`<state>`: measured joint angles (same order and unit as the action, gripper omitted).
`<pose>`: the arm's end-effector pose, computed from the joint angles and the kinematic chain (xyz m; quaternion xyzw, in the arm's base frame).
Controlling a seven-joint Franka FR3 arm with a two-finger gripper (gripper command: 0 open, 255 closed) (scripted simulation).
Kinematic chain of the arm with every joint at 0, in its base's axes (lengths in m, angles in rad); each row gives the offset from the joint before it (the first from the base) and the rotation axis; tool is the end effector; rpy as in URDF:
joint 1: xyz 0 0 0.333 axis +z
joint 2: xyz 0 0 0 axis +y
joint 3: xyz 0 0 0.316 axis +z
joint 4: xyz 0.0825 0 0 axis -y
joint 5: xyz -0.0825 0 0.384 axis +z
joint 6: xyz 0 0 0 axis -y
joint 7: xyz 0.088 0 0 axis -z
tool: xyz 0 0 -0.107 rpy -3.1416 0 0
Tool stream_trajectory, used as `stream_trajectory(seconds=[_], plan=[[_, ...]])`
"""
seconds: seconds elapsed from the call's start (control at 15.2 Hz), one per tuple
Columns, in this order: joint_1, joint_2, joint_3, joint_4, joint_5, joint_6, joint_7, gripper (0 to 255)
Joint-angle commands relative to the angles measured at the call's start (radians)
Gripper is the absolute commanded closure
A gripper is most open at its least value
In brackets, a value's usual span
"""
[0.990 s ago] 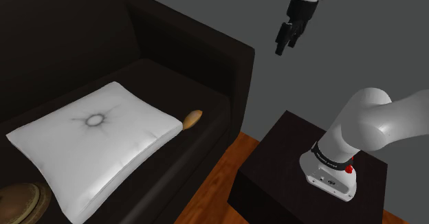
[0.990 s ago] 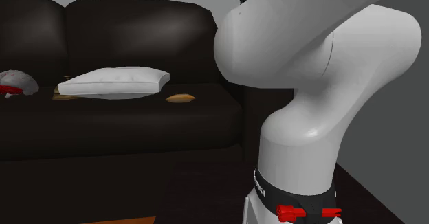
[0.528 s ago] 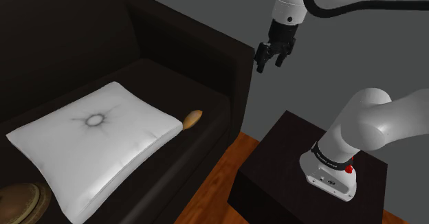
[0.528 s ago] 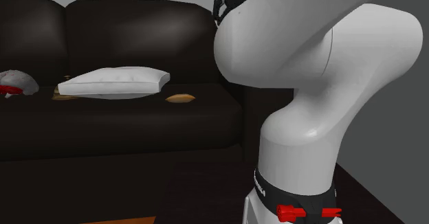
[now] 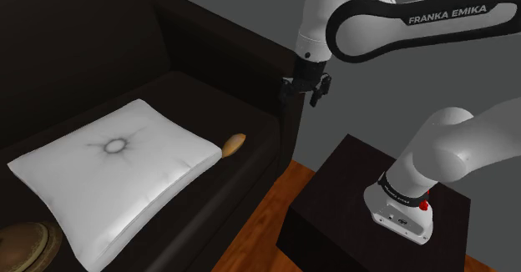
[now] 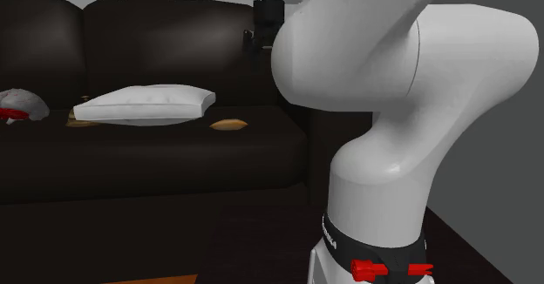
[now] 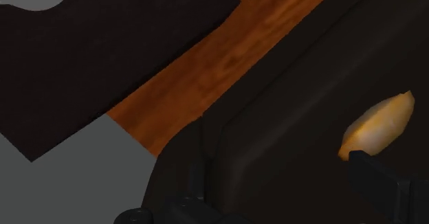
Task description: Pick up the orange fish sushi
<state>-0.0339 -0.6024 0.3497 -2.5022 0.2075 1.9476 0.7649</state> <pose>0.3536 0.1373 0.4765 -0.9583 0.2855 -0.0118 0.0057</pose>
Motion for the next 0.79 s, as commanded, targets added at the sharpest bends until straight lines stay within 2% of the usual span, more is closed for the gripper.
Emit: stream_trajectory(seconds=[0.0,0.2,0.4,0.73], plan=[[-0.016,0.059,0.052,0.012,0.015,0.053,0.103,0],[-0.047,0.167,0.129,0.045,0.016,0.135,0.254,0],[-0.087,0.289,0.205,0.093,-0.012,0.212,0.416,0],[-0.148,0.525,0.304,0.203,-0.145,0.318,0.722,0]])
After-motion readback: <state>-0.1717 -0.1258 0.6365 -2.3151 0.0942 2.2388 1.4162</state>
